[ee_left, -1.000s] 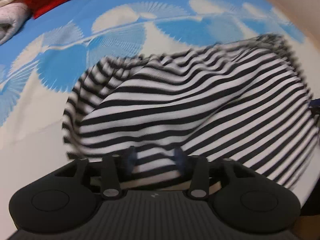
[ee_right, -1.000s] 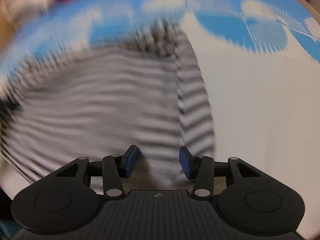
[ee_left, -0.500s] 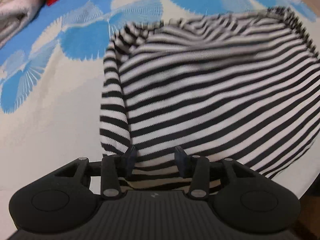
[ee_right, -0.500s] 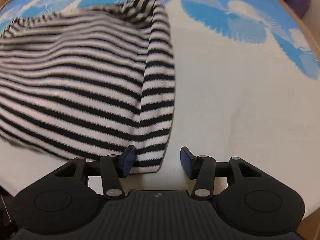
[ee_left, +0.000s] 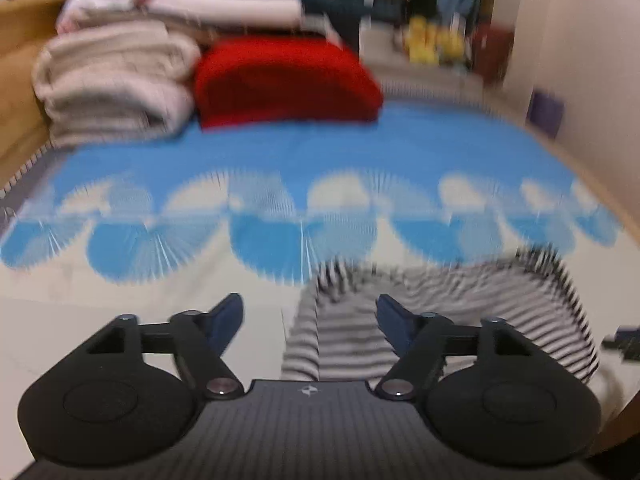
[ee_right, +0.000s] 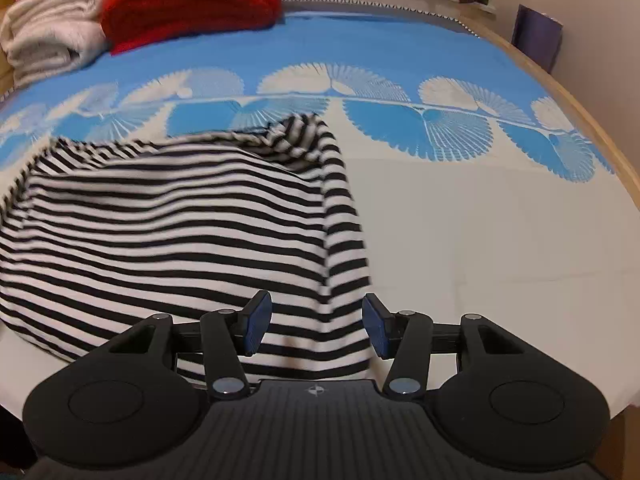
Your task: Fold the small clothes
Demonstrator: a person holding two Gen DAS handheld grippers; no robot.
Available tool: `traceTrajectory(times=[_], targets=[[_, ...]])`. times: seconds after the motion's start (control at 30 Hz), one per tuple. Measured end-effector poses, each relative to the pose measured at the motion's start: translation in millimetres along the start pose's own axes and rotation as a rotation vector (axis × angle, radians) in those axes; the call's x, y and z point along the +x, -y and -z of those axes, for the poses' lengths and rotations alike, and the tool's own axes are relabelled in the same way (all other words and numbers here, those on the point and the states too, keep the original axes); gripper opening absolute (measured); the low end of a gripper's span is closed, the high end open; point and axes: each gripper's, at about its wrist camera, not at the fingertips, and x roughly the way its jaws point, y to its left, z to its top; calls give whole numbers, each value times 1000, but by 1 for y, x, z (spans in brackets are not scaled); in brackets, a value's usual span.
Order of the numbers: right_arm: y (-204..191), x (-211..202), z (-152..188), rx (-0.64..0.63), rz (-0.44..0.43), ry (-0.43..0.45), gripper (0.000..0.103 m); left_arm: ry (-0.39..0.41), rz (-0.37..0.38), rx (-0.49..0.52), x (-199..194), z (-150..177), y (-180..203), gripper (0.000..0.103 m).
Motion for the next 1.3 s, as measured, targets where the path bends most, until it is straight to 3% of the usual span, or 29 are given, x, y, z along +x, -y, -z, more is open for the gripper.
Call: traceTrajectory(times=[0.13, 0.17, 0.2, 0.23, 0.27, 0.37, 0.5, 0.67, 0.8, 0.9, 0.93, 1.17, 1.3], targets=[[-15, -5, 8, 19, -3, 3, 52, 86, -9, -95, -16, 12, -20, 84], [-19, -5, 9, 19, -1, 4, 52, 72, -19, -145, -10, 23, -27, 84], [-22, -6, 11, 19, 5, 6, 52, -40, -54, -188, 4, 26, -33, 79], [-25, -6, 12, 18, 13, 9, 52, -101, -93, -232, 12, 27, -39, 77], [-29, -6, 13, 17, 24, 12, 52, -102, -122, -256, 13, 27, -44, 77], [-41, -6, 15, 8, 42, 30, 52, -78, -171, -273, 10, 20, -53, 79], [-58, -10, 13, 3, 48, 97, 51, -100, -145, -313, 9, 17, -61, 79], [-85, -13, 7, 7, 6, 163, 50, -78, -165, -262, -7, 24, -69, 80], [-119, -11, 1, -23, -39, 193, 40, -64, -171, -248, -17, 30, -82, 80], [-151, -9, -1, -77, -107, 215, 20, -58, -183, -249, -24, 34, -91, 80], [-163, -9, -1, -98, -141, 226, 18, -56, -185, -252, -26, 35, -94, 80], [-275, -16, 9, -320, -428, 260, 17, -54, -204, -289, -35, 41, -116, 80], [-338, -10, 19, -455, -526, 238, 18, -49, -223, -266, -38, 42, -118, 80]])
